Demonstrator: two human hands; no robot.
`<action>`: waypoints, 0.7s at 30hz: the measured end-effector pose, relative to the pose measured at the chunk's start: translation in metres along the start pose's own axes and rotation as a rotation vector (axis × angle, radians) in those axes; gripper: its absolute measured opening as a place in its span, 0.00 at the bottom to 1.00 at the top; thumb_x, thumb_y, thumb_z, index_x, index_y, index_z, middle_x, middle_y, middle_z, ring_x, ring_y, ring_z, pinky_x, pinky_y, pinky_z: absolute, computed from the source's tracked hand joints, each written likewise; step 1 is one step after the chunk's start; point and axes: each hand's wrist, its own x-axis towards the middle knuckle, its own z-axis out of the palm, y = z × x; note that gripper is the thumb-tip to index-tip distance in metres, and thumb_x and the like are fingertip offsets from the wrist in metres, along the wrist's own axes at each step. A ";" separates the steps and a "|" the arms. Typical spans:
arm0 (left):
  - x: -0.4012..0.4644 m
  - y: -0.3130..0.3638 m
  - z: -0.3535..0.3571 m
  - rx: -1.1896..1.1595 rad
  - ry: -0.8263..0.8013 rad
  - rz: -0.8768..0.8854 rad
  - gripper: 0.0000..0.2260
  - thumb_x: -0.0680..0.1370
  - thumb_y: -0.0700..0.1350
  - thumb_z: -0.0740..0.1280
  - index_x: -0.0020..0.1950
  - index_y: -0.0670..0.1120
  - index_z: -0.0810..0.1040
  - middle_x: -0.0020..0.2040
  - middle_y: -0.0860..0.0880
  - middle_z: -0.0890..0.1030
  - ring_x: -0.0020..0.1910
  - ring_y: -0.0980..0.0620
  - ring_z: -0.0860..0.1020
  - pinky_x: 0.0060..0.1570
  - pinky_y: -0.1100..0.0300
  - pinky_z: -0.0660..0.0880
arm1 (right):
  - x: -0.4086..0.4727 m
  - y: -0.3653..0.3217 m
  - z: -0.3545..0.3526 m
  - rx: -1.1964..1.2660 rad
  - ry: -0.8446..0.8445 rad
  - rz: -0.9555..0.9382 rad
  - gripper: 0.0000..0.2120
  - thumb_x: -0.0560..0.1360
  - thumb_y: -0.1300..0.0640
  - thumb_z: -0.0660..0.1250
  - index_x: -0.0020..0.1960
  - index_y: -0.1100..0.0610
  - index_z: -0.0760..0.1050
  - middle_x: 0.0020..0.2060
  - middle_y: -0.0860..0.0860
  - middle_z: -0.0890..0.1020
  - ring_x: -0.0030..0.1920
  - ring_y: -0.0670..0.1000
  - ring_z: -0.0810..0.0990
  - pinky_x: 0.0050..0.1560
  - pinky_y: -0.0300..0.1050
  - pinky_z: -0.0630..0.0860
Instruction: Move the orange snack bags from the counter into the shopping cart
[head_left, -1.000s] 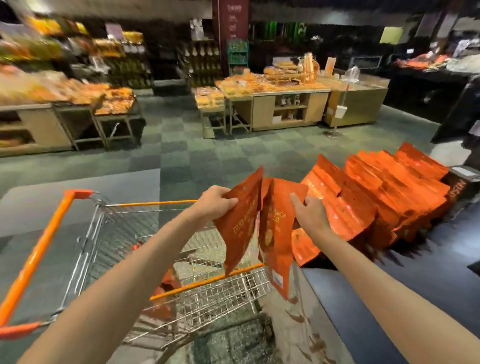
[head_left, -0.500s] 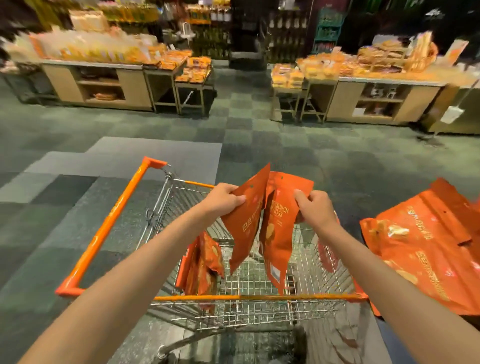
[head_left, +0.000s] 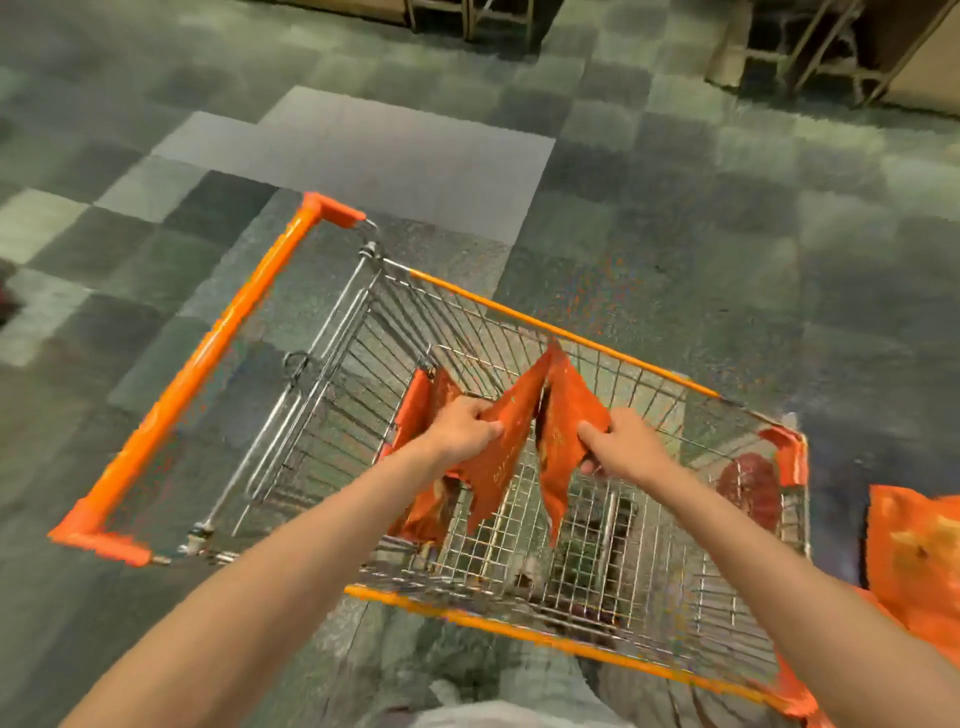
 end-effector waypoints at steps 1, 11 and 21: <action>0.008 -0.007 0.006 0.026 -0.005 -0.036 0.04 0.77 0.40 0.65 0.48 0.43 0.80 0.40 0.47 0.80 0.38 0.52 0.79 0.40 0.59 0.80 | 0.011 0.006 0.002 -0.038 -0.077 0.022 0.12 0.78 0.59 0.60 0.39 0.61 0.77 0.24 0.52 0.81 0.22 0.47 0.78 0.24 0.38 0.74; 0.069 -0.086 0.060 0.066 -0.029 -0.331 0.05 0.76 0.39 0.65 0.44 0.47 0.79 0.38 0.42 0.81 0.37 0.45 0.80 0.36 0.60 0.75 | 0.088 0.078 0.065 -0.033 -0.471 0.292 0.12 0.82 0.58 0.55 0.53 0.66 0.73 0.40 0.60 0.84 0.33 0.52 0.82 0.26 0.38 0.75; 0.108 -0.121 0.064 0.019 0.076 -0.422 0.08 0.79 0.42 0.63 0.53 0.49 0.81 0.43 0.48 0.80 0.44 0.47 0.79 0.47 0.56 0.76 | 0.111 0.103 0.115 -0.162 -0.264 0.027 0.20 0.82 0.52 0.52 0.34 0.53 0.71 0.32 0.53 0.82 0.29 0.53 0.80 0.26 0.44 0.73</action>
